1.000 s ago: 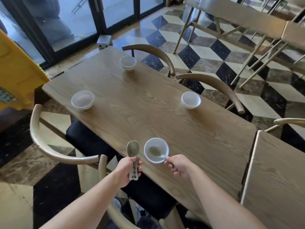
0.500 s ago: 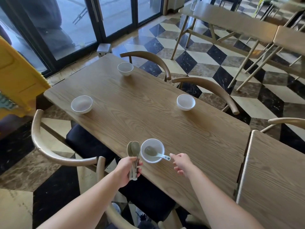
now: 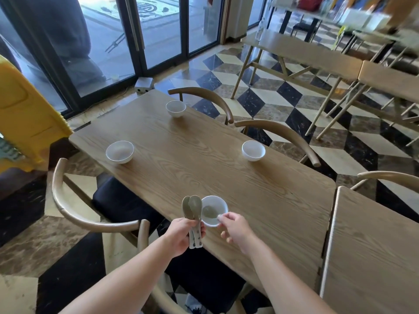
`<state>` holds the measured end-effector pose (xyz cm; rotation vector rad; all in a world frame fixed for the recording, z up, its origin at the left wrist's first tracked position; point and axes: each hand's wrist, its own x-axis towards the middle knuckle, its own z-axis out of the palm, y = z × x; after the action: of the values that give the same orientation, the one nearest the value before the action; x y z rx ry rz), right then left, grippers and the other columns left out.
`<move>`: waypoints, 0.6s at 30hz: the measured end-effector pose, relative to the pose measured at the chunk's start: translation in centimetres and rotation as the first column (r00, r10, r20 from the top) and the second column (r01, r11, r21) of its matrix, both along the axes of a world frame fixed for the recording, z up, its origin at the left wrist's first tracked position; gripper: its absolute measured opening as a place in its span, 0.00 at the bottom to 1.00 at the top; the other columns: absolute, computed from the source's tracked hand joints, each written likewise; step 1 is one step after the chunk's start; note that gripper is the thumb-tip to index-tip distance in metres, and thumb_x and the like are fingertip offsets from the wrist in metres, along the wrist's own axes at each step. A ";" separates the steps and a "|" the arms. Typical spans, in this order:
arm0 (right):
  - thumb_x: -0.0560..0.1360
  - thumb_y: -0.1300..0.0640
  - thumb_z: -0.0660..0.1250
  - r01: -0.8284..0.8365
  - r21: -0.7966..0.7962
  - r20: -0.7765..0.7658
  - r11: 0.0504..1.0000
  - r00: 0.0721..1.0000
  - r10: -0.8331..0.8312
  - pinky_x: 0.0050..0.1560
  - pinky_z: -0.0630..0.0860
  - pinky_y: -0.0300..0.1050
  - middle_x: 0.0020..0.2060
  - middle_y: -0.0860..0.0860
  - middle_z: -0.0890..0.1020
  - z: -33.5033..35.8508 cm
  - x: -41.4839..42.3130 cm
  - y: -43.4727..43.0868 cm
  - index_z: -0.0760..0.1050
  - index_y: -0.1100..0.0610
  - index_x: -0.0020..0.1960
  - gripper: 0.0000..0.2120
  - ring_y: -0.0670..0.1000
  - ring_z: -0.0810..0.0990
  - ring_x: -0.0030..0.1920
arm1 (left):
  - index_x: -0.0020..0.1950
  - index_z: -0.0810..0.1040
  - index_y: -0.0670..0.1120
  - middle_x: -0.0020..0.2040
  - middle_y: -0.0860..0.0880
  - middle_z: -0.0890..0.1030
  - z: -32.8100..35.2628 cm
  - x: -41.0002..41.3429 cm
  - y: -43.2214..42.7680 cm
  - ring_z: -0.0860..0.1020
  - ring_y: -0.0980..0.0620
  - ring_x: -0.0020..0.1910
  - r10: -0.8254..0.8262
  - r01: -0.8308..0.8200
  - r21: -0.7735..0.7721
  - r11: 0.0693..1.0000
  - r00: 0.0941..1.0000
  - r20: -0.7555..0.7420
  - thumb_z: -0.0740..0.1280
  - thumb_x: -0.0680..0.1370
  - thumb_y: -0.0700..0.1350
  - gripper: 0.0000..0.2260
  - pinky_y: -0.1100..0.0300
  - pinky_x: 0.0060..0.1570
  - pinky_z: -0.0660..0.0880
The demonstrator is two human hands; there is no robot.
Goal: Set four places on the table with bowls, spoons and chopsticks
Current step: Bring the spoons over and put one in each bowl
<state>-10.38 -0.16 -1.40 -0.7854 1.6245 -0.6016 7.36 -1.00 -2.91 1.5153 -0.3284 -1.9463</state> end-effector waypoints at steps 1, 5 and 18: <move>0.78 0.55 0.66 -0.073 0.004 0.027 0.997 0.997 0.073 0.23 0.65 0.38 0.39 0.51 0.80 0.3 1.0 0.6 0.77 0.58 0.50 0.06 0.47 0.73 0.29 | 0.49 0.80 0.30 0.39 0.37 0.82 0.3 0.3 0.1 0.81 0.42 0.38 -0.025 0.025 -0.011 1.000 1.000 0.007 0.65 0.78 0.31 0.05 0.49 0.44 0.80; 0.77 0.56 0.69 -0.209 -0.016 0.059 0.978 0.976 0.209 0.29 0.67 0.39 0.39 0.50 0.80 1.0 4.9 2.6 0.77 0.59 0.56 0.10 0.48 0.75 0.33 | 0.46 0.83 0.33 0.45 0.35 0.84 1.0 2.3 0.4 0.81 0.39 0.40 -0.057 0.058 -0.055 0.997 0.998 0.025 0.69 0.76 0.32 0.04 0.48 0.45 0.78; 0.75 0.64 0.69 0.280 0.032 0.241 0.960 0.930 -0.279 0.26 0.61 0.38 0.31 0.51 0.80 2.3 14.4 6.8 0.76 0.58 0.44 0.04 0.46 0.71 0.26 | 0.56 0.79 0.35 0.50 0.37 0.84 -0.4 12.4 1.6 0.84 0.45 0.44 -0.190 0.194 -0.011 0.981 0.946 -0.262 0.64 0.81 0.38 0.08 0.53 0.41 0.82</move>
<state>4.04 6.60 0.91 -0.4617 1.5165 -0.8692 19.73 0.56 -3.31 1.2514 -0.3572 -2.2769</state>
